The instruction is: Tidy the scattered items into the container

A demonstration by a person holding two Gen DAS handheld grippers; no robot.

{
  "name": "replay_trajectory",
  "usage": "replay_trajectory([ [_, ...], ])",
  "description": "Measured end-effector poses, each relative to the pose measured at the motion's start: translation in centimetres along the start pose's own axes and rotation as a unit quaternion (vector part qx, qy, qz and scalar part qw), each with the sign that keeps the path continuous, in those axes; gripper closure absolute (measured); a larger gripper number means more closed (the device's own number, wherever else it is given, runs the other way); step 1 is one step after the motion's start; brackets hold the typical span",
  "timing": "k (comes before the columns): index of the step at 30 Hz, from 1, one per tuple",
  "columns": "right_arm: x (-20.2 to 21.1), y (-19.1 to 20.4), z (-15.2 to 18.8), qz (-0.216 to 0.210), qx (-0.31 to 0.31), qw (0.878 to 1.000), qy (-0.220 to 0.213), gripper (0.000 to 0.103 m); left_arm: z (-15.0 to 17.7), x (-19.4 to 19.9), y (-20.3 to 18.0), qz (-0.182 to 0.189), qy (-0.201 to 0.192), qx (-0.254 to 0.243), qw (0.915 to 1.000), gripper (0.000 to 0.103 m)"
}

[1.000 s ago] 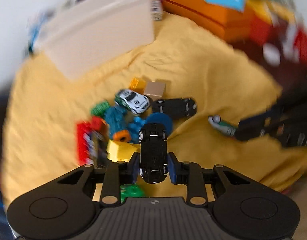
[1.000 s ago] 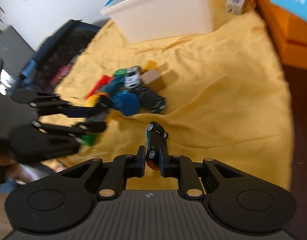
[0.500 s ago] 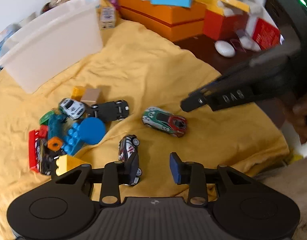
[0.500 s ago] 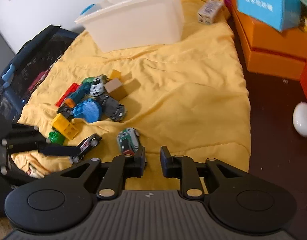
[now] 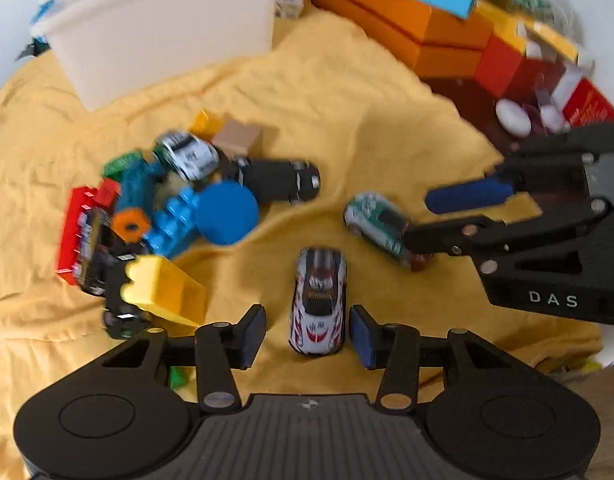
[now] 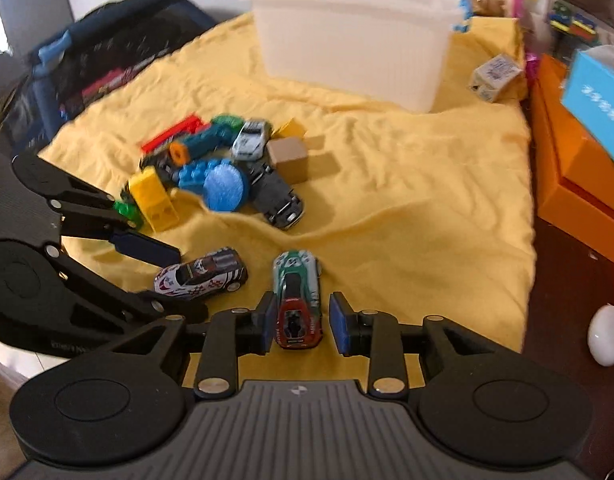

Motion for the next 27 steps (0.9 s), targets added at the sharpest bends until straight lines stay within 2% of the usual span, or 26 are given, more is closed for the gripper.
replay_trajectory([
  [2,-1.1,0.2,0.2,-0.001,0.001,1.0,0.012,0.067,0.0,0.0,0.1,0.003,-0.007,0.001,1.0,0.053],
  [4,-1.7,0.3,0.6,0.009,0.007,1.0,0.025,0.07,-0.1,0.3,0.6,-0.005,-0.011,0.012,0.9999,0.07],
  [7,-1.2,0.6,0.5,0.013,0.014,0.999,0.031,0.07,-0.4,1.3,1.4,0.015,-0.019,0.033,0.9992,0.07],
  [9,-0.4,0.6,-0.1,0.024,0.018,0.999,0.02,0.07,-1.2,2.4,2.0,0.015,-0.031,0.038,0.9987,0.07],
  [14,0.8,-0.3,-3.3,0.047,0.013,0.999,-0.014,0.07,-5.6,6.1,4.4,0.012,-0.089,0.038,0.9952,0.07],
  [18,2.1,-2.0,-7.8,0.068,-0.001,0.996,-0.064,0.07,-10.5,9.0,7.0,-0.011,-0.142,0.023,0.9896,0.07],
  [22,3.1,-4.3,-14.4,0.097,-0.018,0.987,-0.13,0.07,-16.5,10.7,10.4,-0.042,-0.192,0.019,0.9803,0.07],
  [25,2.9,-5.7,-19.3,0.117,-0.028,0.979,-0.164,0.07,-20.7,11.2,12.9,-0.064,-0.213,0.019,0.9748,0.07],
  [27,2.0,-6.3,-21.8,0.123,-0.038,0.977,-0.171,0.07,-23.2,10.2,14.5,-0.079,-0.206,0.021,0.9752,0.069],
])
Point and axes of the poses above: each gripper's, at about its wrist camera, not at the fingertips, and x roughly against the way its jaws point, y to its left, z to its underside, the point moved 6 cm from there along -x, roughly the way its jaws point, and after that the axes turned 2 degrees about y, right-handed, at the moved point
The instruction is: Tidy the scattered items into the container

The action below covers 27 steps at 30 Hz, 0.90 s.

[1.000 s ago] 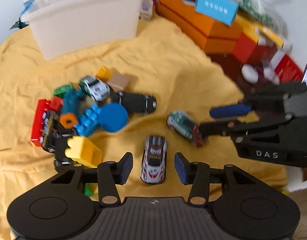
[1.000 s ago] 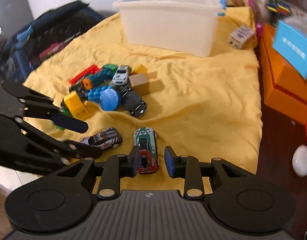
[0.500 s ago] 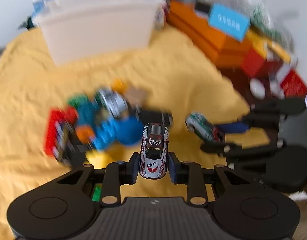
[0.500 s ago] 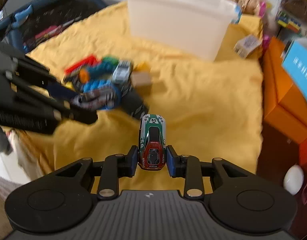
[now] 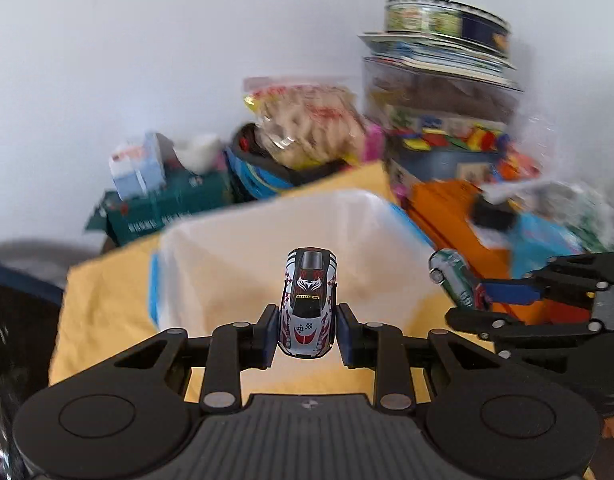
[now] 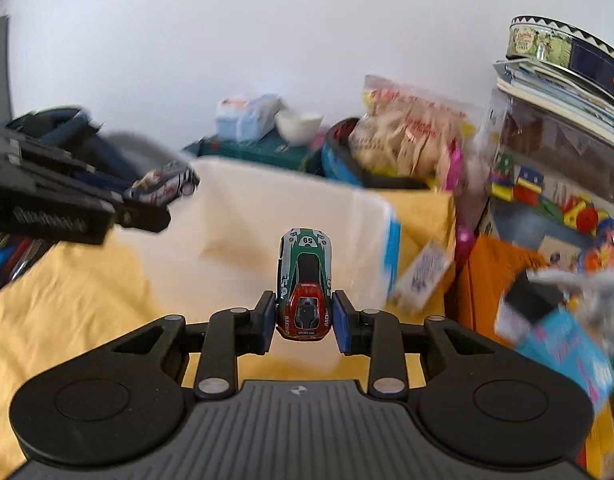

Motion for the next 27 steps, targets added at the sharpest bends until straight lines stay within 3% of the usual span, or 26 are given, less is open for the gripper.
replay_trajectory([
  [2,-2.1,-0.3,-1.6,0.013,-0.01,1.0,-0.006,0.068,-1.0,-2.4,1.4,-0.02,0.016,0.011,0.9996,0.068],
  [4,-3.2,-0.6,-1.8,0.033,-0.011,0.999,-0.001,0.052,-1.0,-3.7,2.4,-0.026,0.03,0.03,0.9988,0.066],
  [5,-2.9,-0.6,-1.7,0.027,-0.017,0.999,-0.001,0.052,-0.6,-3.4,2.7,-0.017,0.026,0.04,0.9987,0.064],
  [7,-1.5,-0.4,-0.3,0.009,-0.03,0.999,-0.013,0.051,1.0,-1.7,2.8,0.012,0.009,0.05,0.9987,0.051],
  [10,0.3,0.2,2.6,-0.003,-0.039,0.999,-0.002,0.051,4.6,0.7,2.7,0.029,0.008,0.065,0.9974,0.043],
  [14,1.2,2.1,8.4,-0.039,-0.02,0.997,0.058,0.051,10.9,2.8,1.1,0.045,0.041,0.07,0.9957,0.043],
  [18,1.8,3.6,14.2,-0.07,-0.019,0.989,0.126,0.055,16.5,4.1,-1.6,0.042,0.074,0.032,0.9959,0.043],
  [21,2.9,4.9,16.3,-0.078,0.011,0.988,0.134,0.055,19.3,4.9,-3.1,0.076,0.107,0.044,0.9904,0.043],
  [24,3.1,6.0,16.8,-0.084,0.052,0.987,0.129,0.06,20.3,5.4,-3.7,0.076,0.124,0.04,0.9886,0.043],
  [27,2.2,5.9,16.4,-0.095,0.033,0.987,0.127,0.06,21.3,6.0,-3.6,0.079,0.128,0.057,0.987,0.043],
])
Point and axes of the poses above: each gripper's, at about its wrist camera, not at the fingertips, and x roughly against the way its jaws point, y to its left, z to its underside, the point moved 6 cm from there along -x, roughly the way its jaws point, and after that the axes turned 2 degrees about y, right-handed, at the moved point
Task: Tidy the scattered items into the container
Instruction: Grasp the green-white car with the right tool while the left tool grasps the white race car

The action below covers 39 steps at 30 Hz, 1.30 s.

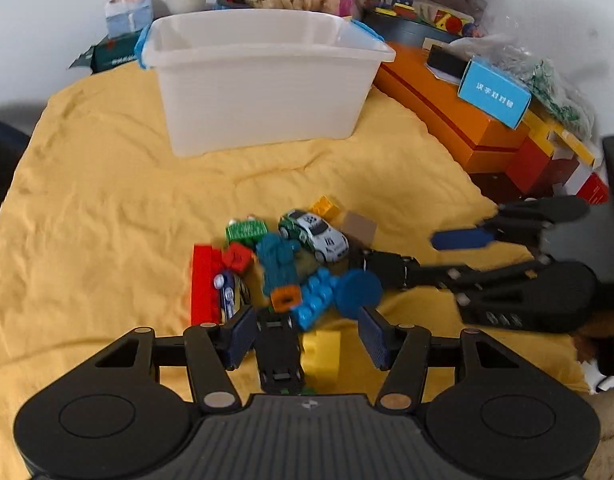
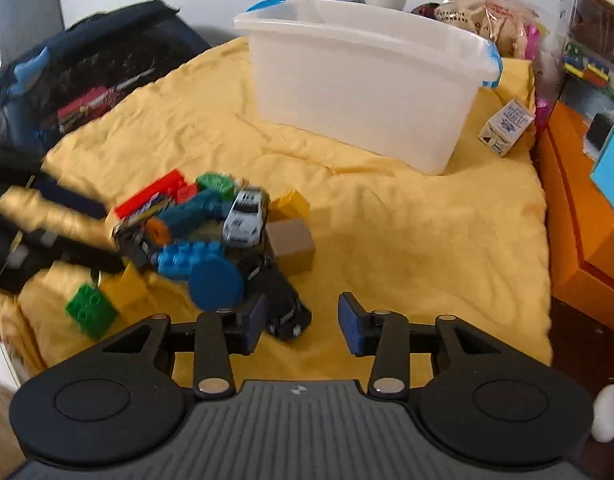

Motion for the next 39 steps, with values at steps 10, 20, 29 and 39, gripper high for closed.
replay_trajectory([
  [10,-0.7,1.8,2.1,-0.045,-0.003,0.998,0.052,0.086,1.5,0.5,0.0,-0.005,0.001,0.028,0.9996,0.043],
  [20,3.2,1.3,5.4,0.126,0.121,0.983,0.054,0.086,-4.6,-4.2,-1.5,0.035,0.023,0.059,0.9974,0.045],
  [29,4.4,1.6,6.5,0.008,0.029,0.999,0.043,0.064,-6.1,-9.5,-0.4,-0.023,0.051,0.064,0.9964,0.055],
  [39,4.7,-1.3,6.8,0.006,-0.073,0.997,0.03,0.063,-5.4,-7.1,-1.2,-0.005,0.049,0.033,0.9982,0.057],
])
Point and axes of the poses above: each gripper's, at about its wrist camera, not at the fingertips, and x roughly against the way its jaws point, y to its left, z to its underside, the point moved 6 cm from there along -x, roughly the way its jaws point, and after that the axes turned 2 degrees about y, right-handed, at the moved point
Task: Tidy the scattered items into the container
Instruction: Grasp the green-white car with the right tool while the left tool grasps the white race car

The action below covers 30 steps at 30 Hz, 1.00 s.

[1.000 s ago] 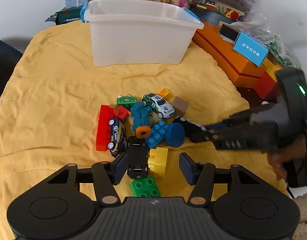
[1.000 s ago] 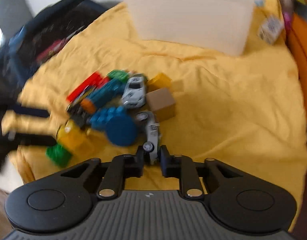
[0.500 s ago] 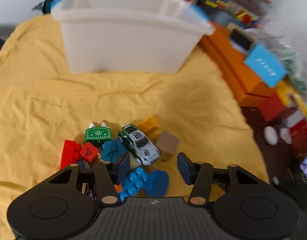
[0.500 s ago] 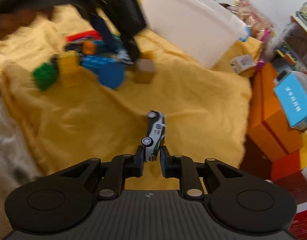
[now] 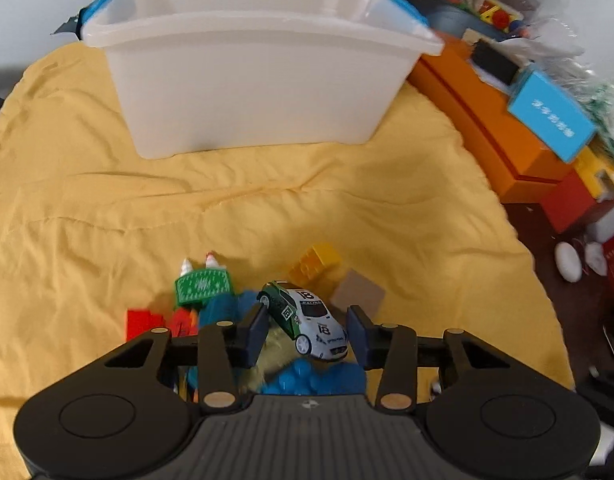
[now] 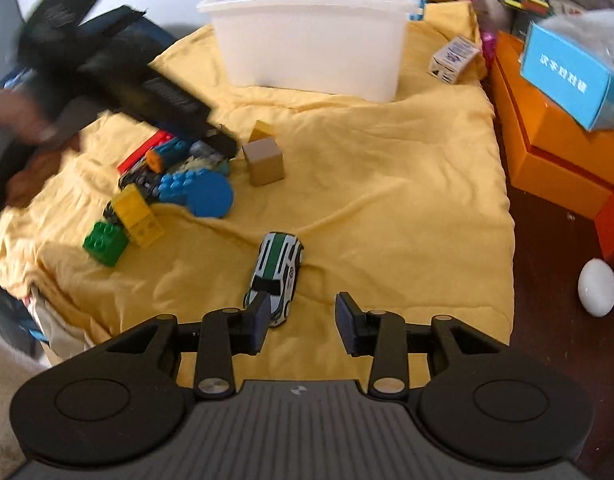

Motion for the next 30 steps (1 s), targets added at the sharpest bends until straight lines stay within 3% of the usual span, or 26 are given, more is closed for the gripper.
replay_trajectory([
  [3,-0.2,-0.1,-0.6,-0.004,-0.006,1.0,-0.006,0.063,1.8,2.1,-0.5,0.036,-0.002,0.008,0.9993,0.058],
  [6,-0.7,0.0,-0.8,-0.021,-0.012,1.0,-0.003,0.058,4.1,3.9,-1.4,0.071,0.006,0.007,0.9974,0.072],
  [8,-1.4,0.2,-0.9,-0.036,-0.016,0.999,0.005,0.058,5.6,4.0,-2.2,0.095,0.019,0.007,0.9952,0.072],
  [13,-3.1,0.9,-1.3,-0.047,-0.017,0.998,0.022,0.054,8.0,1.8,-3.0,0.058,0.048,-0.02,0.997,0.071],
  [15,-3.6,1.3,-1.4,-0.039,-0.004,0.999,0.024,0.054,8.4,2.3,-3.1,0.047,0.039,-0.028,0.9978,0.071],
  [18,-4.0,1.0,-1.5,-0.026,0.009,0.999,0.025,0.061,8.6,3.3,-3.6,0.039,0.023,-0.048,0.9978,0.064],
  [20,-4.2,0.5,-1.6,-0.035,-0.002,0.999,0.026,0.061,8.9,3.6,-4.2,0.056,0.022,-0.059,0.9965,0.057],
  [25,-3.6,0.7,-1.4,0.001,0.055,0.998,0.019,0.07,9.6,2.4,-6.1,0.092,0.047,-0.068,0.9923,0.057],
  [30,-2.4,0.2,-0.6,0.009,0.067,0.998,0.018,0.07,9.3,0.6,-5.8,0.109,0.062,-0.011,0.992,0.059],
])
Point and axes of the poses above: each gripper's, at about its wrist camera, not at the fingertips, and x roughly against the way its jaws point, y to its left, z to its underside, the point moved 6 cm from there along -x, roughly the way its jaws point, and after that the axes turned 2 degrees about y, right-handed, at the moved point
